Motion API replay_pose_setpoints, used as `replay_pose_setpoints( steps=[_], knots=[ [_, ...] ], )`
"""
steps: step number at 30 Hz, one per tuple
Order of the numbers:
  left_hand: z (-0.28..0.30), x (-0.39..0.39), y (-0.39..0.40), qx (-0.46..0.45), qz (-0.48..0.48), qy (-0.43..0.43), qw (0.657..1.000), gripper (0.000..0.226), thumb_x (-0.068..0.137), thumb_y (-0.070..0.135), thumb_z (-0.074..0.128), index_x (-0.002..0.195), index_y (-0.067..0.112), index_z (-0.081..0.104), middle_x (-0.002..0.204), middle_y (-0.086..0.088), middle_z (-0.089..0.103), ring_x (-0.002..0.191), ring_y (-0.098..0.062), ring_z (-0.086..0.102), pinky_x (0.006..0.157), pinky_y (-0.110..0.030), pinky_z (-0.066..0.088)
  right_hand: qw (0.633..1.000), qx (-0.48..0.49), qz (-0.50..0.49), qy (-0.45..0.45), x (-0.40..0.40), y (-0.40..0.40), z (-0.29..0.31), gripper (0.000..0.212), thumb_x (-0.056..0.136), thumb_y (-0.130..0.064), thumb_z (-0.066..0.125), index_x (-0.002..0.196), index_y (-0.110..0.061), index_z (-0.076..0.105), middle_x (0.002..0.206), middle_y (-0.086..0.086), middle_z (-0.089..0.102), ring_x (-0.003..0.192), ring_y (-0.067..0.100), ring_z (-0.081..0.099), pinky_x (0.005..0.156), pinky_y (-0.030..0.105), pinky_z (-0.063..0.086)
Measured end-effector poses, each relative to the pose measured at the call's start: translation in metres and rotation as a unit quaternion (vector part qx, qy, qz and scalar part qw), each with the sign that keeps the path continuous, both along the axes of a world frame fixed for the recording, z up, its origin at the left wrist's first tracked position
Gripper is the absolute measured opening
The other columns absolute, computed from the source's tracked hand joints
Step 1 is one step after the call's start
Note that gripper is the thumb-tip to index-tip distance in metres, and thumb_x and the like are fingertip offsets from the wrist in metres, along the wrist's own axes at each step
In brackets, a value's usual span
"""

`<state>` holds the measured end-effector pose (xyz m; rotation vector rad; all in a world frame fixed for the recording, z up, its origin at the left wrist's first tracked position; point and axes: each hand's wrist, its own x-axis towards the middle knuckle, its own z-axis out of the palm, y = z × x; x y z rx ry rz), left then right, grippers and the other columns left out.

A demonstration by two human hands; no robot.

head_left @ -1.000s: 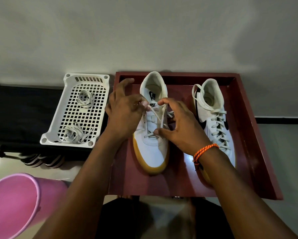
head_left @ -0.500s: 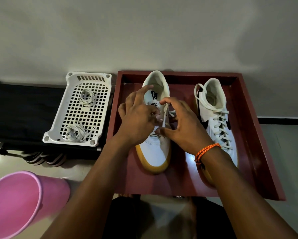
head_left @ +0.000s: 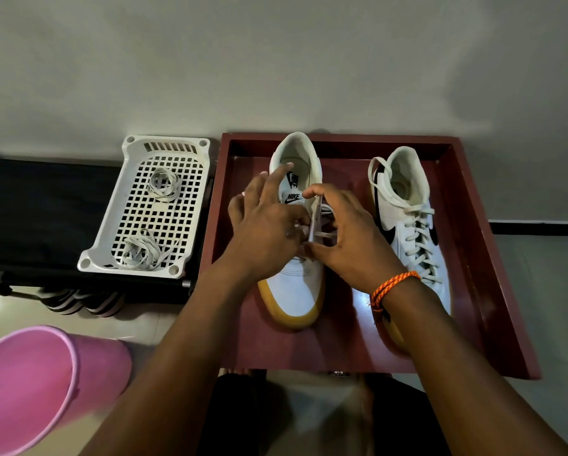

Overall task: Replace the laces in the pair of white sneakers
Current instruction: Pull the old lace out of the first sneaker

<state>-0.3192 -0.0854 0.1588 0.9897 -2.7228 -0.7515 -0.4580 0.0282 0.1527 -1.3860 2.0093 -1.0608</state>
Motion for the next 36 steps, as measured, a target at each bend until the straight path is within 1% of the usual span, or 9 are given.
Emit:
replay_pose_setpoints(
  steps=[6,9,11,12,15,18,24,31,36],
  knots=[
    [0.007,0.004,-0.008,0.021,0.034,0.041,0.998,0.009,0.092,0.031,0.076,0.089,0.039,0.077,0.173,0.015,0.02,0.158,-0.028,0.013,0.119,-0.059,0.016,1.0,0.014,0.0,0.005,0.001,0.0,0.001,0.082,0.075,-0.027,0.093,0.139,-0.049,0.047,0.137,-0.013,0.05,0.117,0.012,0.06,0.092,0.039,0.059],
    [0.012,0.008,-0.023,0.092,0.093,0.129,0.983,0.017,0.089,0.042,0.072,0.083,0.057,0.069,0.165,0.015,0.036,0.154,-0.028,0.031,0.12,-0.058,0.025,1.0,0.02,-0.001,0.012,0.0,0.0,0.001,0.082,0.074,-0.031,0.093,0.139,-0.049,0.046,0.139,-0.013,0.05,0.116,0.014,0.061,0.092,0.043,0.058],
    [0.01,0.012,-0.032,0.103,0.114,0.186,0.97,0.025,0.085,0.048,0.066,0.09,0.072,0.063,0.156,0.013,0.048,0.143,-0.033,0.048,0.114,-0.064,0.039,1.0,0.021,-0.003,0.013,0.0,0.0,0.002,0.081,0.075,-0.03,0.093,0.138,-0.049,0.047,0.138,-0.014,0.049,0.113,0.013,0.061,0.092,0.042,0.058],
    [0.009,0.012,-0.033,0.092,0.111,0.185,0.972,0.028,0.086,0.046,0.064,0.093,0.073,0.062,0.156,0.013,0.049,0.142,-0.034,0.049,0.114,-0.064,0.038,1.0,0.021,-0.003,0.014,0.0,0.001,0.002,0.08,0.075,-0.029,0.093,0.137,-0.05,0.047,0.138,-0.014,0.049,0.112,0.012,0.061,0.092,0.041,0.059],
    [0.013,0.009,-0.019,0.034,0.079,0.089,0.992,0.019,0.094,0.041,0.063,0.101,0.057,0.072,0.168,0.016,0.03,0.158,-0.026,0.022,0.121,-0.058,0.015,1.0,0.021,-0.004,0.009,0.0,0.001,0.002,0.081,0.075,-0.026,0.093,0.137,-0.049,0.047,0.137,-0.013,0.05,0.111,0.011,0.062,0.091,0.038,0.059],
    [0.007,0.004,-0.003,0.012,0.023,-0.001,1.0,0.016,0.095,0.034,0.071,0.107,0.043,0.078,0.176,0.013,0.012,0.162,-0.028,0.003,0.122,-0.066,0.009,1.0,0.015,-0.001,0.0,0.0,0.0,0.002,0.082,0.075,-0.024,0.093,0.139,-0.048,0.047,0.135,-0.012,0.051,0.111,0.011,0.063,0.092,0.038,0.059],
    [0.006,0.002,-0.004,-0.007,0.037,0.031,0.999,0.006,0.091,0.031,0.078,0.093,0.036,0.08,0.17,0.017,0.026,0.156,-0.027,0.016,0.118,-0.06,0.019,1.0,0.016,0.0,0.0,0.0,0.0,0.0,0.083,0.074,-0.027,0.094,0.14,-0.046,0.047,0.137,-0.01,0.051,0.122,0.014,0.059,0.096,0.039,0.058],
    [0.011,0.009,-0.018,-0.053,0.117,0.112,0.985,0.013,0.093,0.026,0.075,0.096,0.038,0.077,0.155,0.01,0.047,0.148,-0.026,0.034,0.114,-0.061,0.031,1.0,0.018,0.002,-0.003,0.0,0.0,0.001,0.081,0.074,-0.027,0.094,0.138,-0.048,0.048,0.138,-0.011,0.051,0.119,0.016,0.06,0.096,0.041,0.059],
    [0.005,0.0,0.002,-0.037,0.017,0.029,0.999,0.014,0.095,0.036,0.066,0.104,0.043,0.076,0.171,0.009,0.026,0.157,-0.032,0.018,0.117,-0.065,0.02,1.0,0.006,0.0,-0.011,-0.002,0.0,-0.002,0.081,0.075,-0.025,0.094,0.138,-0.047,0.048,0.135,-0.01,0.053,0.114,0.013,0.063,0.093,0.039,0.06]
  ],
)
